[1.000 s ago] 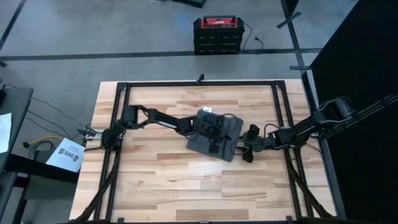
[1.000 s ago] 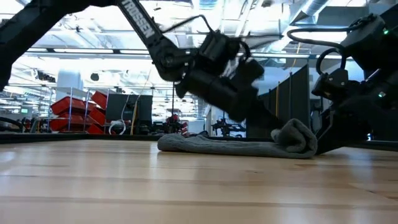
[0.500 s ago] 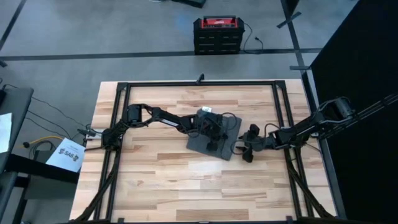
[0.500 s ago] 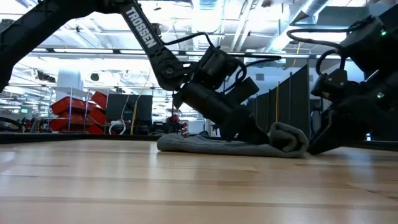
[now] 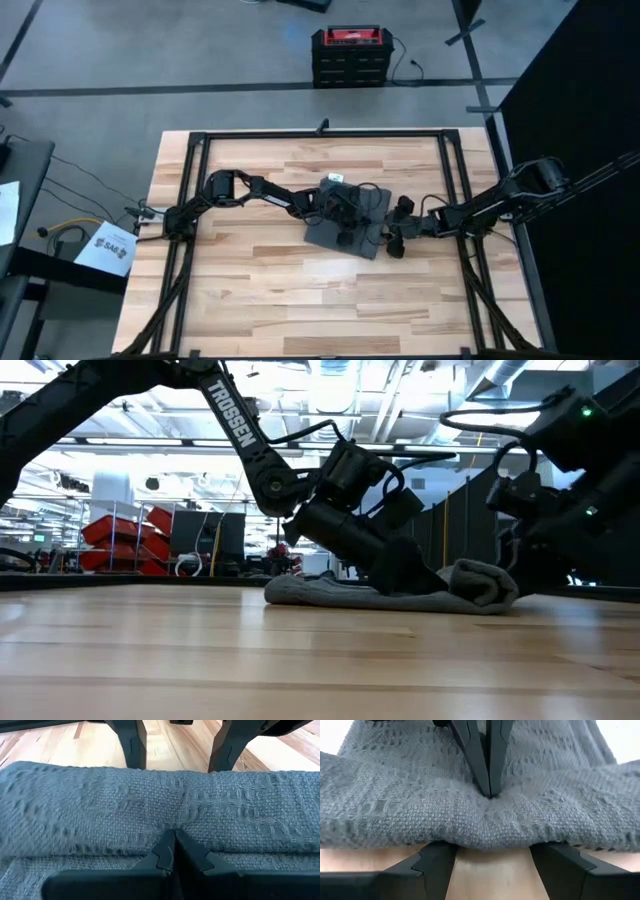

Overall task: Roll towel
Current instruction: Roll the gray towel

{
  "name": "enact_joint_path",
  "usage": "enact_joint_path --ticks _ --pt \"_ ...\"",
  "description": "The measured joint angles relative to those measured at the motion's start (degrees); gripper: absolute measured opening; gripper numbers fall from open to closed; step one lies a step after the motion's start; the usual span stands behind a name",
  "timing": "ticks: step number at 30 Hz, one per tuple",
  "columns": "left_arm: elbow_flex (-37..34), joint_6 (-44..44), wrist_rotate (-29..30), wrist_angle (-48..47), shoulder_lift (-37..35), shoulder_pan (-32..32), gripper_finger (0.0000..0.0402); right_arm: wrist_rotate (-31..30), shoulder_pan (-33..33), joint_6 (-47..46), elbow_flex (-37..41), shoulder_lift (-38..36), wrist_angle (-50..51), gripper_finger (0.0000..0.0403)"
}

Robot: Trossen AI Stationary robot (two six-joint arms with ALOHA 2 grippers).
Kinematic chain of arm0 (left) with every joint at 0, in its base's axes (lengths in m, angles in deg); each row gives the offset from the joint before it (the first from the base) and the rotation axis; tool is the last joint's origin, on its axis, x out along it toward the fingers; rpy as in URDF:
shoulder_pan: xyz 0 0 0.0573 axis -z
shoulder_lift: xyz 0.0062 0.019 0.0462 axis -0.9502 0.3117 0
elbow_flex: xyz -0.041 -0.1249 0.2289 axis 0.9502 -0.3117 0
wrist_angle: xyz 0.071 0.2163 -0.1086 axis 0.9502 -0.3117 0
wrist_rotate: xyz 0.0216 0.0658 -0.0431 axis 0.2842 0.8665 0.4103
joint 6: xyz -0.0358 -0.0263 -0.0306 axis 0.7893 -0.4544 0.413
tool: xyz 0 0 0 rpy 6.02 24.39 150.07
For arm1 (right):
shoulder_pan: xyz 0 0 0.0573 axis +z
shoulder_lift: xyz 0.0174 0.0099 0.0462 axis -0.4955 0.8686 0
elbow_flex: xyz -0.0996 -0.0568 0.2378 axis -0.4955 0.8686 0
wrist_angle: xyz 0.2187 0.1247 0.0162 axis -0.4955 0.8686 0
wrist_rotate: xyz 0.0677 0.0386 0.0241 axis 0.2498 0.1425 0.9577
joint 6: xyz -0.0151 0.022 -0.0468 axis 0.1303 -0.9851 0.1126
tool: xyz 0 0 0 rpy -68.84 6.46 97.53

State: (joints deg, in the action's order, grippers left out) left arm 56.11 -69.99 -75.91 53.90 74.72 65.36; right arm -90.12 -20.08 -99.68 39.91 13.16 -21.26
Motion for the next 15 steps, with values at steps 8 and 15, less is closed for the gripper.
enact_joint_path --ticks 8,15 --pt "-0.11 -0.21 -0.08 0.11 0.02 0.04 0.0000 -0.51 -1.55 2.80 -5.83 -0.04 7.65 0.0240" --pt "-0.23 -0.23 -0.22 -0.16 -0.40 0.04 0.0000 -1.14 -1.58 6.52 -8.01 -0.11 7.03 0.0240"
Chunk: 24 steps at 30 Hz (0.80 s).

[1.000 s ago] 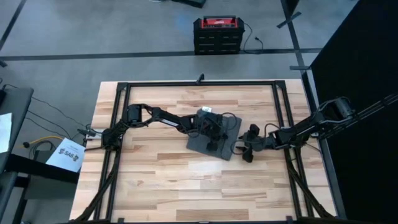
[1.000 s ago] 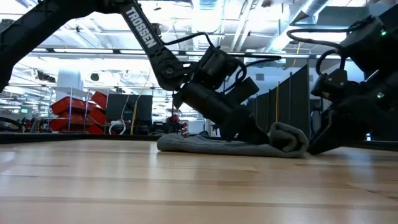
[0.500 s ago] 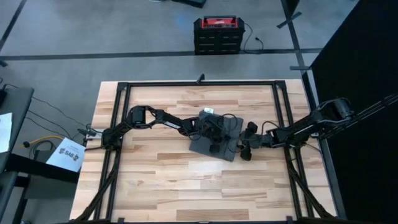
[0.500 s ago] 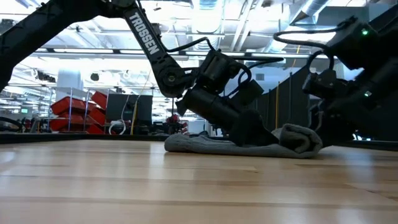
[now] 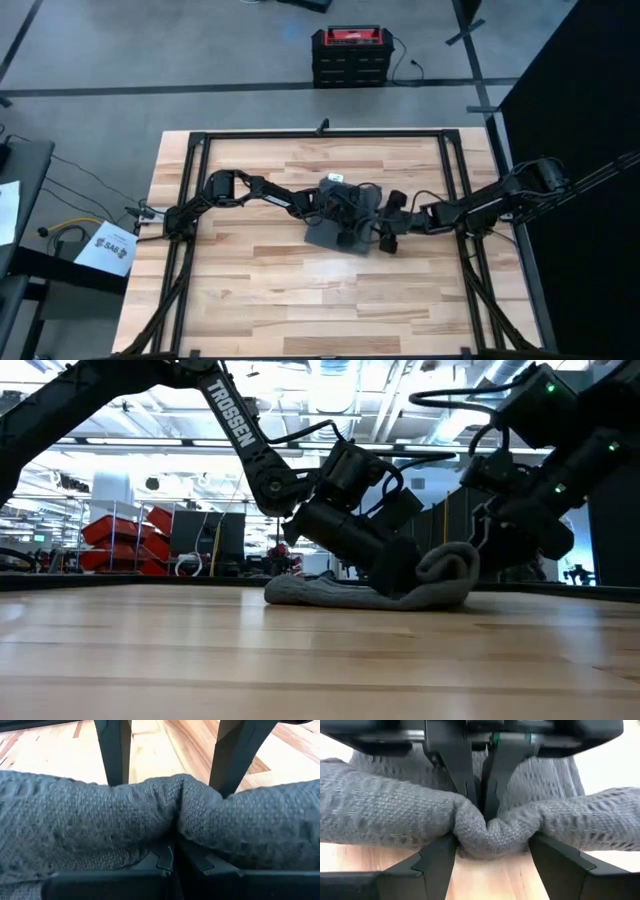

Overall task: Roll towel
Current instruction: Roll the gray towel

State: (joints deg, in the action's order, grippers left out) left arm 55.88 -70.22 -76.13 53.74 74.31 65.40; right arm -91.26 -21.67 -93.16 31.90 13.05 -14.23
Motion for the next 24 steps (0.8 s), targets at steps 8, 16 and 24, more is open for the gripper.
enact_joint_path --ticks 8,16,24 --pt "-0.24 -2.08 -0.13 -2.77 -2.68 0.07 0.0000 4.51 -2.19 1.32 -0.23 6.79 -9.11 0.0240" --pt "-0.25 -2.97 0.00 -3.48 -3.02 0.11 0.0000 4.68 -2.43 4.60 -1.47 7.89 -10.16 0.0240" --pt "-0.25 -2.80 1.15 -3.79 -3.16 0.56 0.0000 7.73 -6.09 5.91 -2.07 10.58 -13.19 0.0240"
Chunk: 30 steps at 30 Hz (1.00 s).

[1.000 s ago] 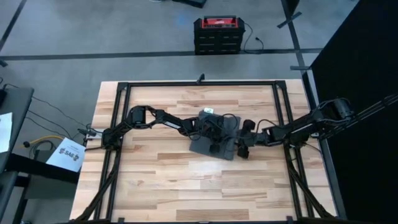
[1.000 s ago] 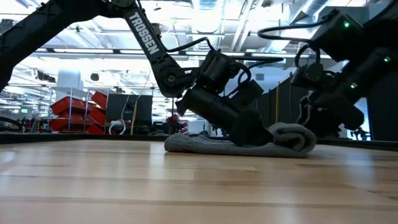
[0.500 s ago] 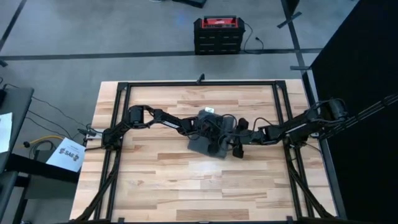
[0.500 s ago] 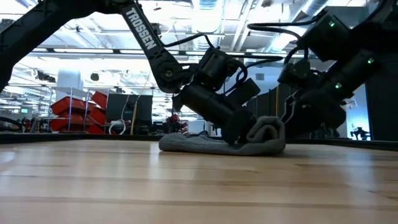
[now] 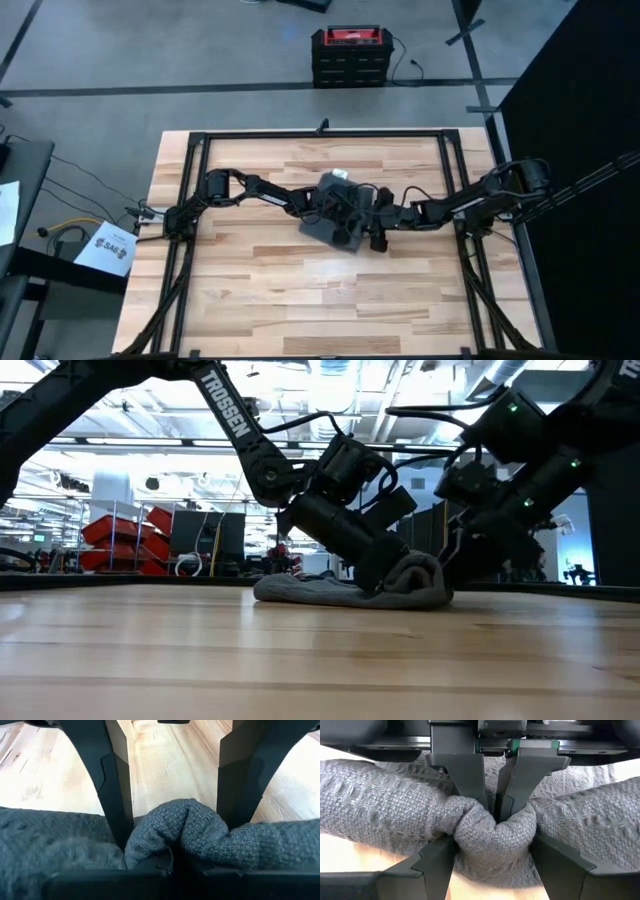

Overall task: Roll towel
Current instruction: Roll the gray towel

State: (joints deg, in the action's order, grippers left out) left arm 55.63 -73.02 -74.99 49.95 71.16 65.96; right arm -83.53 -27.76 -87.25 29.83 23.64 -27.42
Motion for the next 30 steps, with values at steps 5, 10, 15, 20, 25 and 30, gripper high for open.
enact_joint_path --ticks 5,10,15,20,25,30 --pt "0.00 -0.02 -0.09 -0.13 -0.04 0.01 0.0000 0.29 -0.51 -0.97 0.02 0.75 -1.33 0.0240" --pt "0.00 0.20 0.49 -2.07 -1.30 0.06 0.0000 0.79 -1.42 -4.47 -0.19 4.00 -2.80 0.0240" --pt "-0.02 -1.02 5.12 -8.95 -4.38 0.28 0.0000 0.38 -1.38 -5.87 -0.59 5.96 -4.56 0.0240" --pt "0.11 -1.89 8.12 -15.57 -7.39 0.38 0.0000 0.37 -1.41 -6.64 -0.56 6.18 -4.07 0.0240" --pt "0.35 -2.38 11.26 -22.87 -11.10 0.53 0.0000 0.38 -1.43 -7.56 -0.52 6.18 -3.60 0.0240" --pt "0.37 -0.77 15.56 -33.30 -16.74 1.08 0.0000 0.42 -1.43 -8.93 -0.42 6.18 -3.60 0.0240"
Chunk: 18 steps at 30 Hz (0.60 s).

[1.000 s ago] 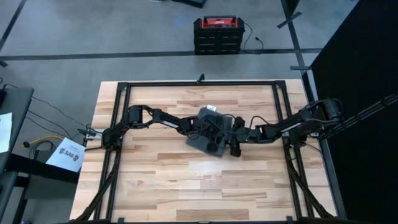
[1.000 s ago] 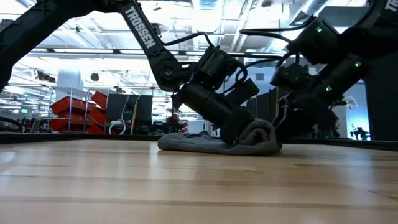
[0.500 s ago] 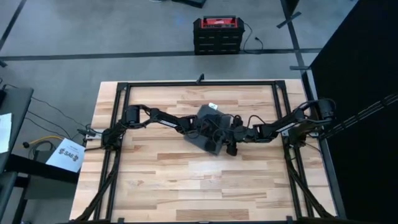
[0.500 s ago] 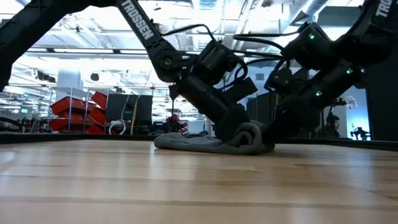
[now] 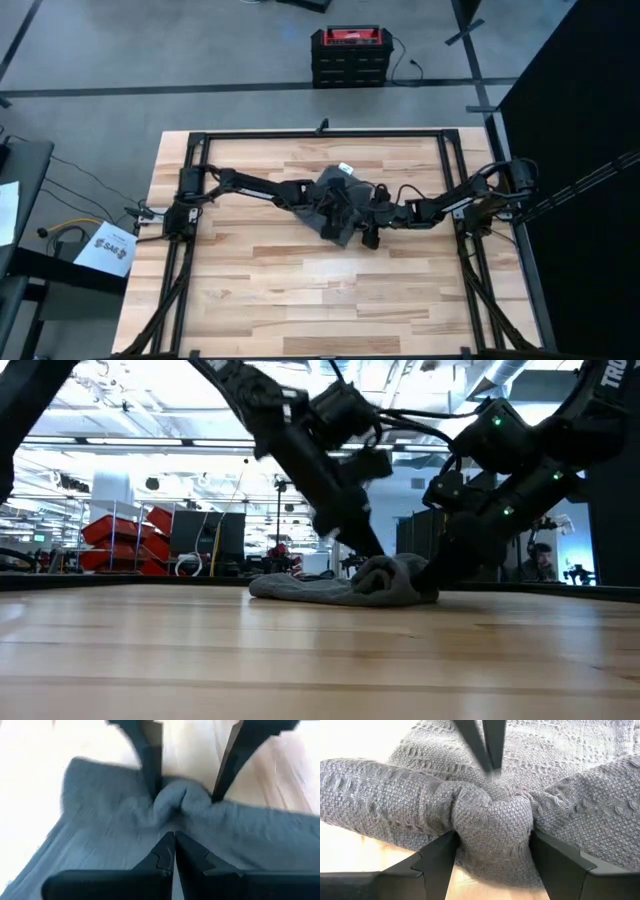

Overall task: Roll towel
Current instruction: Roll the gray towel

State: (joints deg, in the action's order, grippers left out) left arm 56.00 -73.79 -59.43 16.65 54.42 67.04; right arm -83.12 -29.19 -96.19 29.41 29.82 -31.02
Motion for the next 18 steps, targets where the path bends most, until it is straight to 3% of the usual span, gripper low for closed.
enact_joint_path --ticks 3,6,12,18 --pt "0.00 3.36 0.98 -2.20 -3.42 1.72 0.0000 0.11 0.00 -0.16 0.05 0.00 -0.07 0.0240" --pt "0.02 4.04 0.96 1.67 -4.38 5.52 0.0000 0.22 0.00 -0.16 0.15 0.02 -0.36 0.0240" --pt "0.04 3.99 3.27 11.25 2.27 9.42 0.0000 0.35 0.00 -0.16 0.24 0.04 -0.63 0.0240" --pt "-0.09 7.08 5.21 5.89 5.53 8.71 0.0000 -0.17 0.07 -0.69 0.29 0.10 -0.92 0.0240"
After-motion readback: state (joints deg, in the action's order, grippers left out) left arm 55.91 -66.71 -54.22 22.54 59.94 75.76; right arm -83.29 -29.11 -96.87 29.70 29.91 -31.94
